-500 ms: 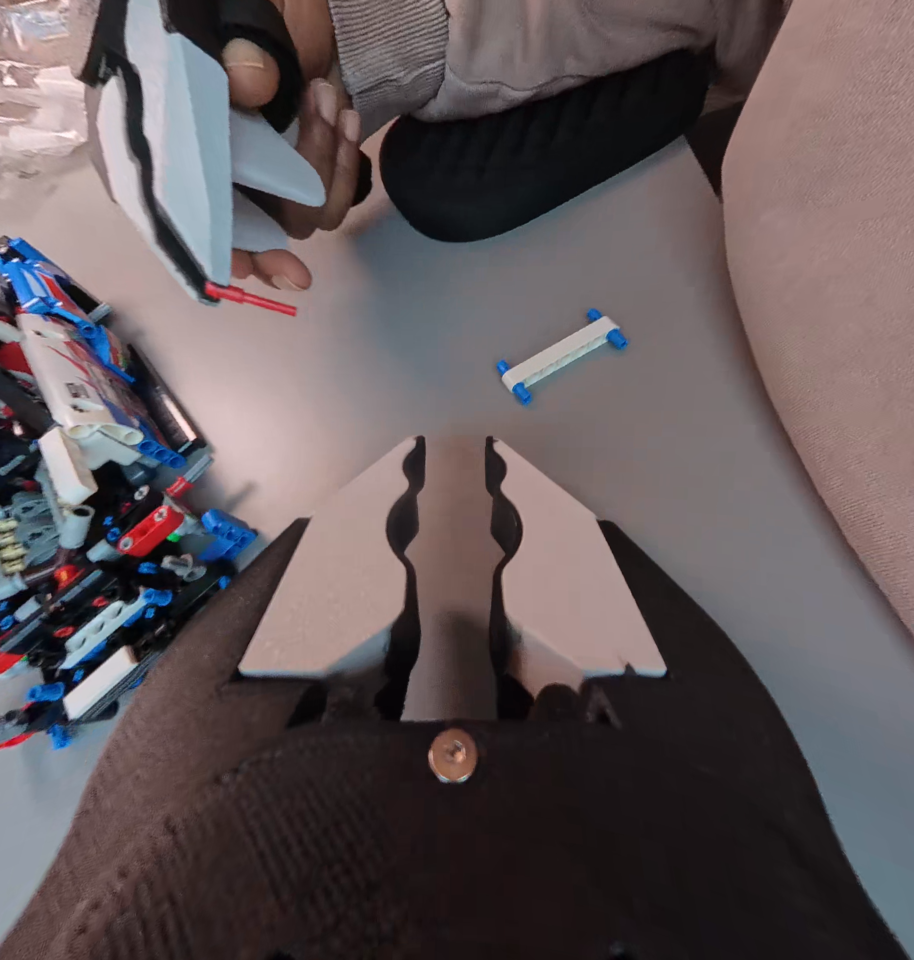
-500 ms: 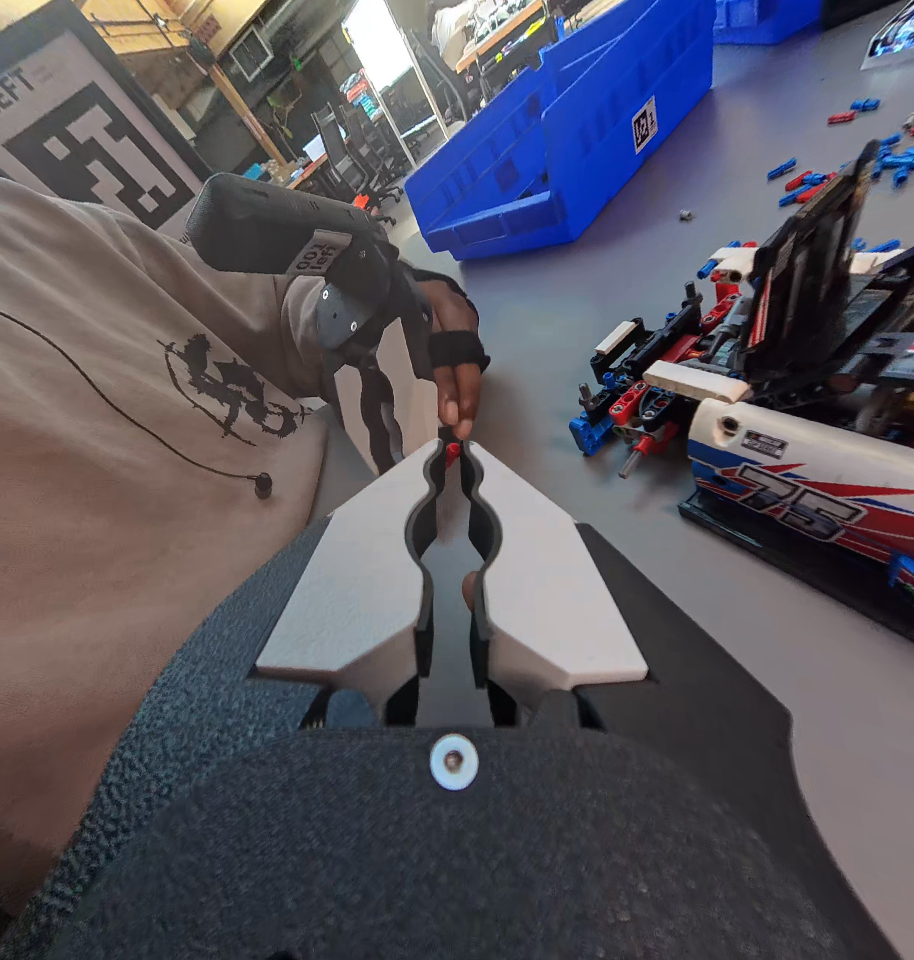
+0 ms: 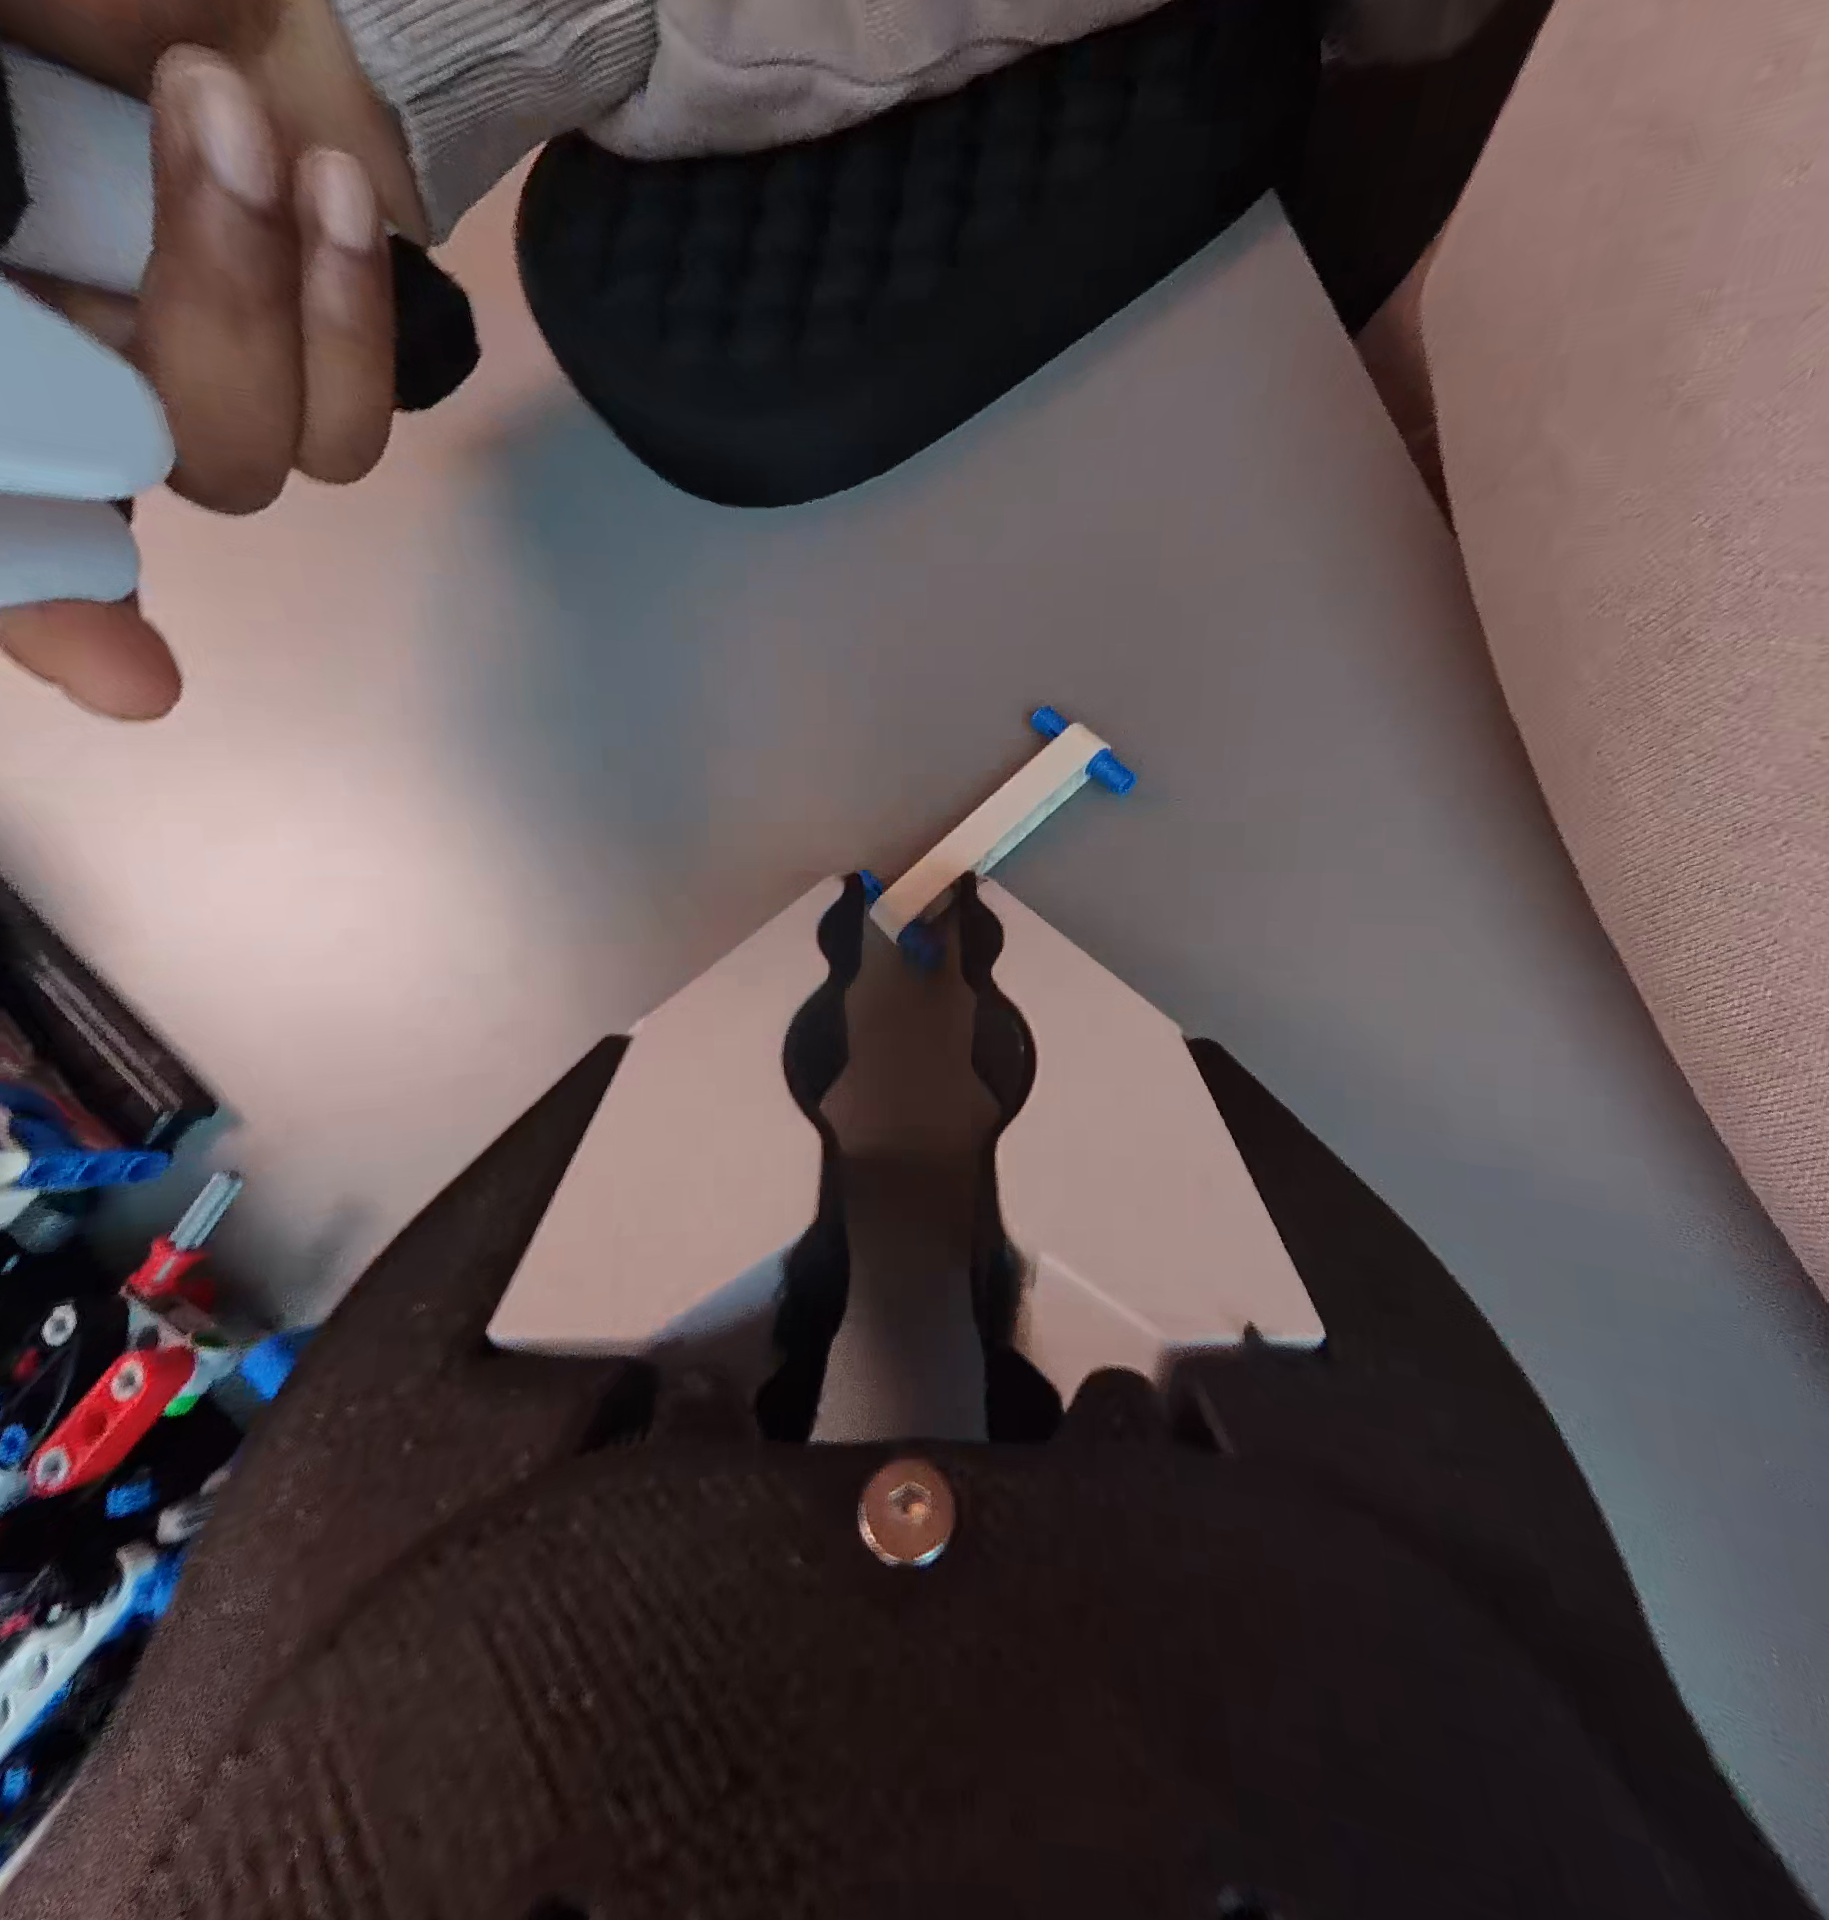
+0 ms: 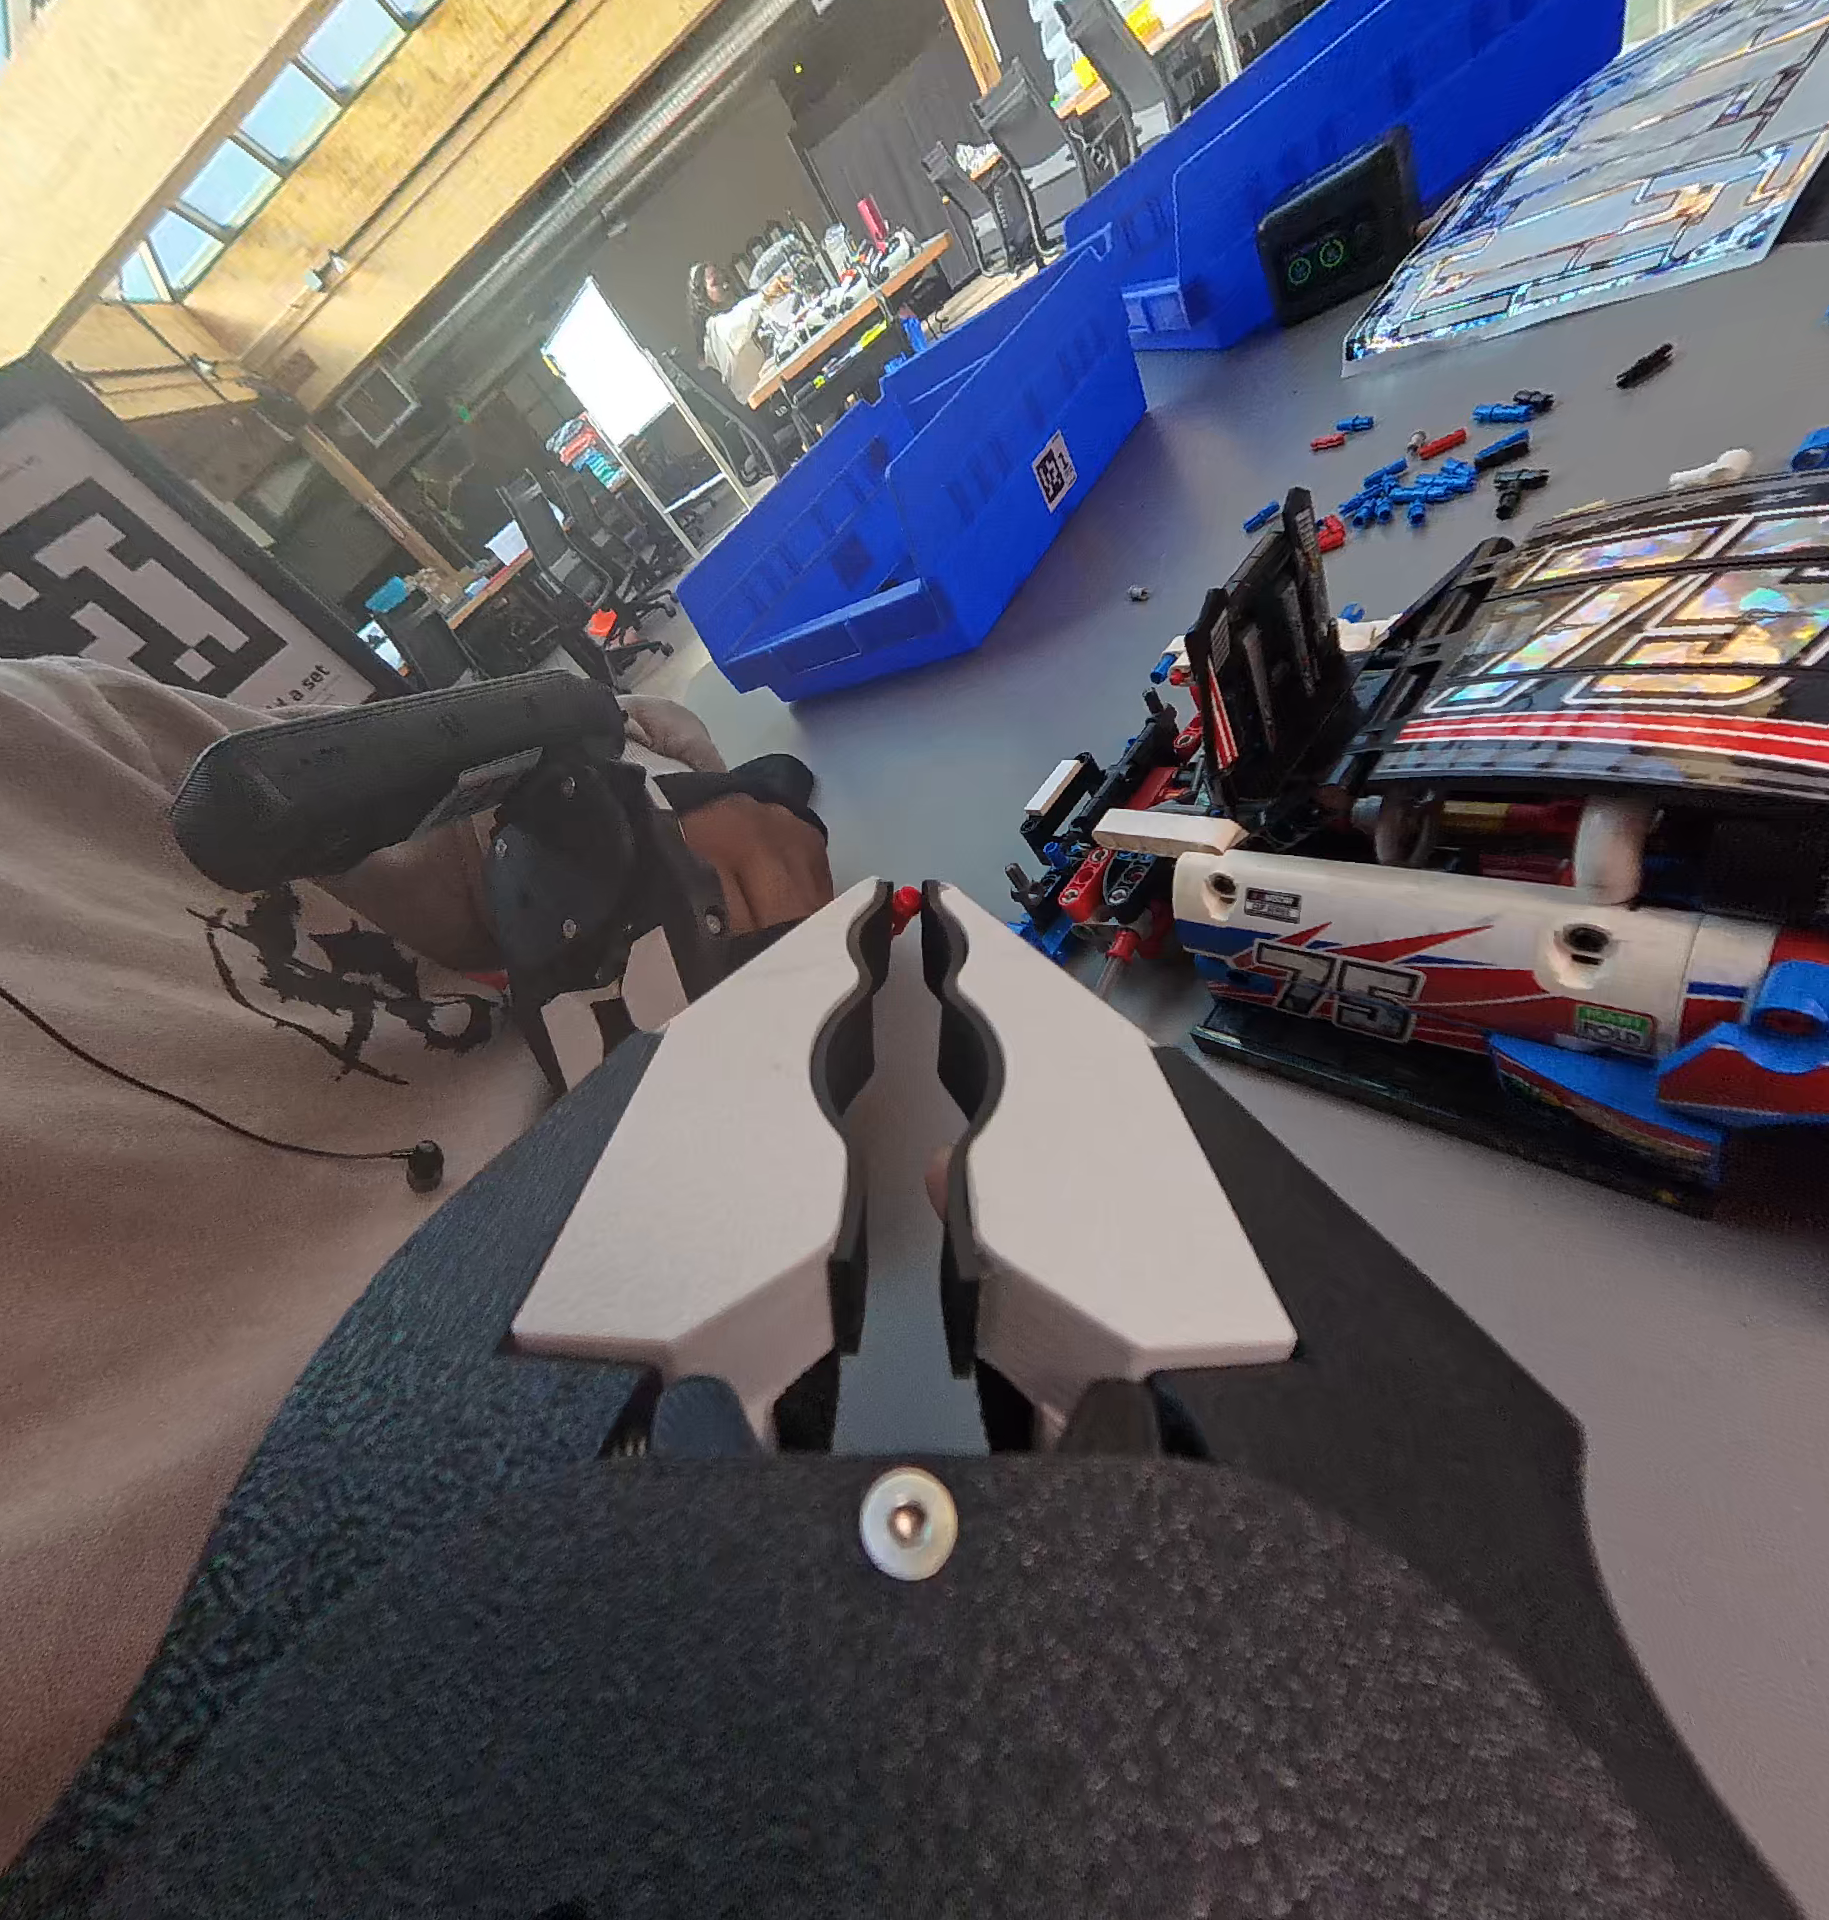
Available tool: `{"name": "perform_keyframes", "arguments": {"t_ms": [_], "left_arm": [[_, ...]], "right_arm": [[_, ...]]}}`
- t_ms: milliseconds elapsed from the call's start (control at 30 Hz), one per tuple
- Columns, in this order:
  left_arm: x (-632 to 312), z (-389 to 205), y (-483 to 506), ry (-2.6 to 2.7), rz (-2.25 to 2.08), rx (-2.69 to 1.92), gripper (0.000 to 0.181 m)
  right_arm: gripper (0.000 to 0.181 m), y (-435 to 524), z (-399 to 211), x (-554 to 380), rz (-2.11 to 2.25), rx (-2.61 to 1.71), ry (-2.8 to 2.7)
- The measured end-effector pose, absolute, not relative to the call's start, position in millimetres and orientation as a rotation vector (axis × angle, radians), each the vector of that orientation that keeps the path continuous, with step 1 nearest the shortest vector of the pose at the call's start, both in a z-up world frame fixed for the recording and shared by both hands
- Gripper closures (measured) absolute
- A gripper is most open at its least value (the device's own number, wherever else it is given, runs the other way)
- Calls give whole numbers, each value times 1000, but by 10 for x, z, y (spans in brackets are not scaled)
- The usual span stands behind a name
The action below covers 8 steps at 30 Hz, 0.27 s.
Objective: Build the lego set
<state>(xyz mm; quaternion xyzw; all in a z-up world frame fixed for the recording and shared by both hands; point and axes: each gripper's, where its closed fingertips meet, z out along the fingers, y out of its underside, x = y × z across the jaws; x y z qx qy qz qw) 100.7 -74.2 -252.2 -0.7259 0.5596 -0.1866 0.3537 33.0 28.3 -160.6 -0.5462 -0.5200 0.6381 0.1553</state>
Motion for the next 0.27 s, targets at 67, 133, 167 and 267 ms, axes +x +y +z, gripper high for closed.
{"name": "perform_keyframes", "arguments": {"t_ms": [67, 133, 167, 267], "left_arm": [[850, -2522, -669, 1357, -413, -1933, 165], [676, -2522, -633, 1268, -365, -1982, 165], [580, -2522, -615, 1220, -341, -2012, 165], [354, -2525, -621, 1104, -335, -2111, 164]], "right_arm": [[178, 308, -1587, 326, 1821, -1562, -1468], [178, 325, -1563, 326, 1822, -1558, -1446], [178, 337, -1559, 324, 1820, -1560, -1435], [178, 351, -1568, 314, 1820, -1570, -1421]]}}
